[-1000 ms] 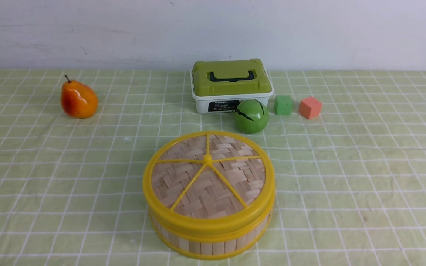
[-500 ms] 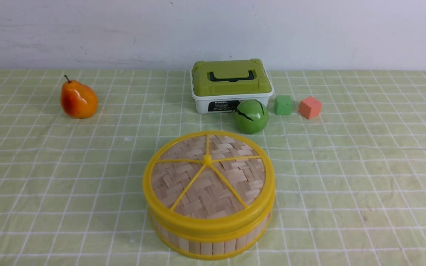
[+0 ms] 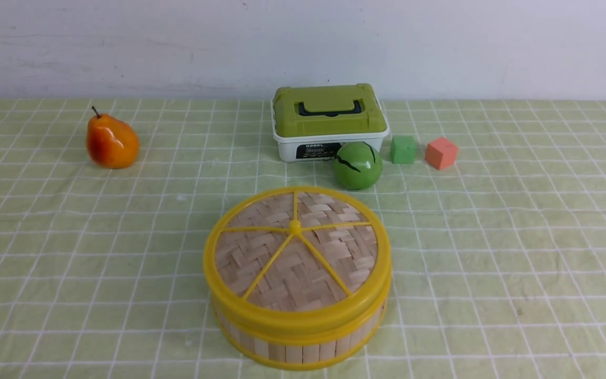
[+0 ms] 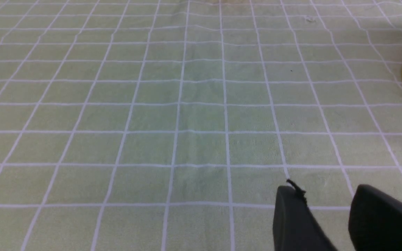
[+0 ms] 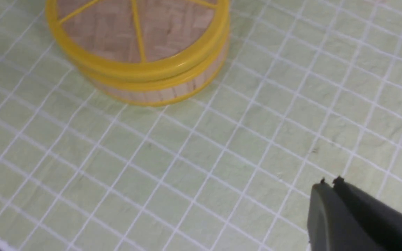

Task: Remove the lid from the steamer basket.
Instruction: Use the right arm to lift the lid of the steamer

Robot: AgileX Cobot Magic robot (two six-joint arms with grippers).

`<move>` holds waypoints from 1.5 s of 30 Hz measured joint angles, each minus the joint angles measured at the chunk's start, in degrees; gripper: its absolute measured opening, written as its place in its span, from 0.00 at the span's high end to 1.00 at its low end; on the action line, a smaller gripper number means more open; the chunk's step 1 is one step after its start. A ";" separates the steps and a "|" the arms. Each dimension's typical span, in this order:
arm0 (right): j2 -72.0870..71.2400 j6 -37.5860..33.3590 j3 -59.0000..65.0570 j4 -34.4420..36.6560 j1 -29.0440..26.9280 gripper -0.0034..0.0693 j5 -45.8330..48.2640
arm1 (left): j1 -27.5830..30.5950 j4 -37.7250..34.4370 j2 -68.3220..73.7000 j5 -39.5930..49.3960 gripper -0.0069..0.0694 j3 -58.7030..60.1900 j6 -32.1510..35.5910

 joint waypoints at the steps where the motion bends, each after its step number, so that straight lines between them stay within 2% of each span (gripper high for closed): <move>1: 1.99 -0.07 -1.59 -1.12 2.57 0.97 1.00 | 0.00 0.00 0.00 0.00 0.60 0.00 0.00; 8: 20.11 1.00 -17.18 -6.10 16.95 0.96 3.36 | 0.00 0.02 0.00 0.00 0.60 0.00 0.00; 15: 35.79 4.53 -31.83 -6.33 22.69 0.92 3.55 | 0.00 0.02 0.00 0.00 0.60 0.00 0.00; 19: 46.26 6.64 -41.16 -6.75 26.08 0.78 3.59 | 0.00 0.02 0.00 0.00 0.60 0.00 0.00; 20: 46.63 6.69 -41.49 -6.75 26.25 0.77 3.59 | 0.00 0.02 0.00 0.00 0.60 0.00 0.00; 21: 49.81 7.51 -44.11 -6.96 27.53 0.67 3.59 | 0.00 0.02 0.00 0.00 0.60 0.00 0.00; 22: 50.14 7.59 -44.38 -7.01 27.74 0.66 3.59 | 0.00 0.02 0.00 0.00 0.60 0.00 0.00; 23: 52.52 8.53 -46.24 -7.08 28.38 0.57 3.59 | 0.00 0.02 0.00 0.00 0.60 0.00 0.00; 24: 52.78 8.69 -46.45 -7.08 28.34 0.55 3.59 | 0.00 0.02 0.00 0.00 0.60 0.00 0.00; 25: 54.58 9.67 -47.73 -7.13 28.68 0.48 3.59 | 0.00 0.02 0.00 0.00 0.60 0.00 0.00; 28: 57.99 12.28 -49.27 -8.51 28.68 0.37 3.59 | 0.00 0.02 0.00 0.00 0.60 0.00 0.00; 35: 63.89 16.53 -49.54 -15.62 28.68 0.37 3.44 | 0.00 0.02 0.00 0.00 0.60 0.00 0.00; 45: 67.05 18.65 -49.65 -15.81 28.68 0.49 -0.38 | 0.00 0.02 0.00 0.00 0.60 0.00 0.00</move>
